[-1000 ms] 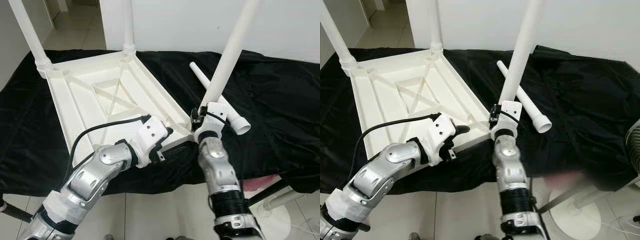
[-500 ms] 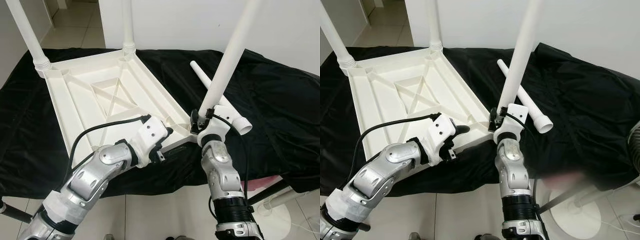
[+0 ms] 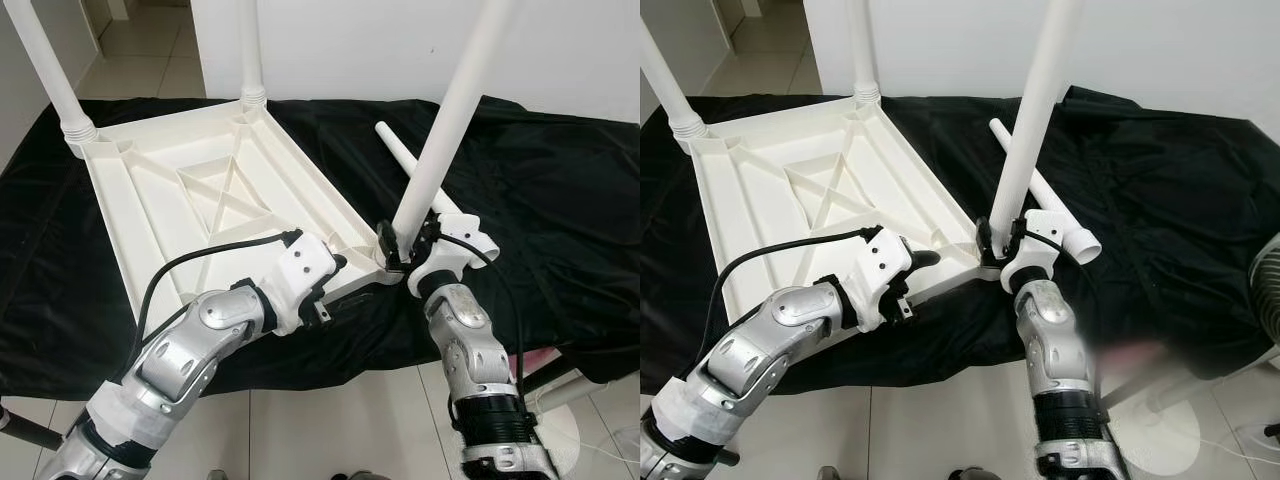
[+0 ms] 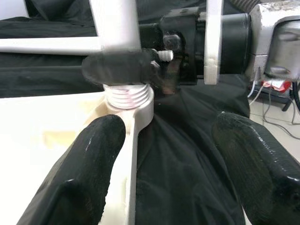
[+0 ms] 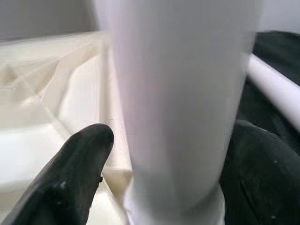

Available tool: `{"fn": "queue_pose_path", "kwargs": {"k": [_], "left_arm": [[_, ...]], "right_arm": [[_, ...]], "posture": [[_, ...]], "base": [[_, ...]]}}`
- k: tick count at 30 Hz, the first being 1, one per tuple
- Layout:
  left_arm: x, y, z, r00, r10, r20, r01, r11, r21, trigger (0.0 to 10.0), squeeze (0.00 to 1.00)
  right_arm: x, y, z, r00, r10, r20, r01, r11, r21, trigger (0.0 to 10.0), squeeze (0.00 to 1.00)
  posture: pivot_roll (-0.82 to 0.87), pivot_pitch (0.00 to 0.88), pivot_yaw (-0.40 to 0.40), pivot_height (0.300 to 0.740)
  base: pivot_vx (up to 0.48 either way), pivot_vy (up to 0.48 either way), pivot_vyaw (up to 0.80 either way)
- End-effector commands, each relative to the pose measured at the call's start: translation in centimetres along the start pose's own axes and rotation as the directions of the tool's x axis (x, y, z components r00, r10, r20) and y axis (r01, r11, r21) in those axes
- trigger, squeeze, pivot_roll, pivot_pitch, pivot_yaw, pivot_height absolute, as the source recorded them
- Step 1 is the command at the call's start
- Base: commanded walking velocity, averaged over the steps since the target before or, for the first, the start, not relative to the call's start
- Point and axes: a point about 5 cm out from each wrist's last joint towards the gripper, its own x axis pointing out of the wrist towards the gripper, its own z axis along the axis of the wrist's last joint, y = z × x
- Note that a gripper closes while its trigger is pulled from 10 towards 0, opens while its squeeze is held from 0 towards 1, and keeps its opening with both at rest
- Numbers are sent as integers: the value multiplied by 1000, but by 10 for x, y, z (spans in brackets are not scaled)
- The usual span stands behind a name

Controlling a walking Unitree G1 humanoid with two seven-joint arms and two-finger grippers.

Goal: Building children table

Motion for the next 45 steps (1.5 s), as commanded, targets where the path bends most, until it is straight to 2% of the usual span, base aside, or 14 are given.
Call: {"fn": "queue_pose_path", "kwargs": {"k": [1, 2, 3, 4, 14, 15, 17, 19, 32, 33, 34, 35, 38, 45], "left_arm": [[-1, -5, 0, 996, -84, -5, 84, 996, 9, 10000, 0], [0, -4, 0, 996, -85, -5, 85, 996, 10, 10000, 0], [0, -4, 0, 996, -85, -5, 85, 996, 10, 10000, 0], [0, -4, 1, 996, -86, -4, 86, 996, 12, 10000, 0], [-1, -3, 2, 997, -81, -4, 81, 997, 17, 10000, 0], [-1, -2, 2, 997, -78, -4, 78, 997, 18, 10000, 0], [-1, -2, 2, 997, -78, -4, 78, 997, 18, 10000, 0], [-1, -2, 2, 997, -77, -4, 77, 997, 19, 10000, 0], [-2, -3, 2, 997, -78, -7, 78, 997, 17, 10000, 0], [-2, -3, 2, 997, -79, -8, 79, 997, 17, 10000, 0], [-2, -3, 2, 997, -79, -8, 79, 997, 17, 10000, 0], [-2, -2, 1, 997, -77, -9, 77, 997, 18, 10000, 0], [-2, -2, 1, 997, -73, -9, 73, 997, 20, 10000, 0], [-2, -2, 1, 997, -72, -9, 73, 997, 20, 10000, 0]], "right_arm": [[1, 3, -1, 999, 44, 8, -44, 999, -1, 10000, 0], [3, 0, 0, 988, 154, -8, -154, 987, -50, 10000, 0], [3, 0, 0, 988, 154, -8, -154, 987, -50, 10000, 0], [6, -2, 0, 972, 233, -28, -235, 969, -73, 10000, 0], [19, -12, 2, 934, 343, -101, -355, 925, -135, 10000, 0], [25, -17, 2, 922, 362, -138, -382, 910, -164, 4157, 0], [25, -17, 2, 922, 362, -138, -382, 910, -164, 4157, 0], [25, -19, -1, 915, 370, -159, -394, 905, -162, 0, 0], [21, -25, -9, 905, 390, -169, -413, 901, -131, 0, 0], [21, -26, -10, 903, 395, -167, -417, 900, -127, 1569, 0], [21, -26, -10, 903, 395, -167, -417, 900, -127, 1569, 0], [22, -24, -9, 921, 364, -141, -378, 922, -88, 10000, 0], [25, -22, -8, 955, 277, -102, -281, 959, -34, 10000, 0], [26, -22, -8, 966, 237, -101, -241, 970, -29, 10000, 0]], "posture": [[-52, 86, -31, 740], [-52, 83, -27, 740], [-52, 83, -27, 740], [-51, 83, -28, 740], [-40, 77, -28, 740], [-40, 77, -26, 740], [-40, 77, -26, 740], [-38, 77, -26, 740], [-38, 81, -24, 740], [-37, 80, -25, 740], [-37, 80, -25, 740], [-33, 77, -31, 740], [-32, 76, -33, 740], [-32, 75, -35, 740]], "base": [[0, 0, 0], [0, 0, 0], [0, 0, 0], [0, 0, 0], [0, 0, 0], [0, 0, 0], [0, 0, 0], [0, 0, 0], [0, 0, 0], [0, 0, 0], [0, 0, 0], [0, 0, 0], [0, 0, 0], [0, 0, 0]]}}
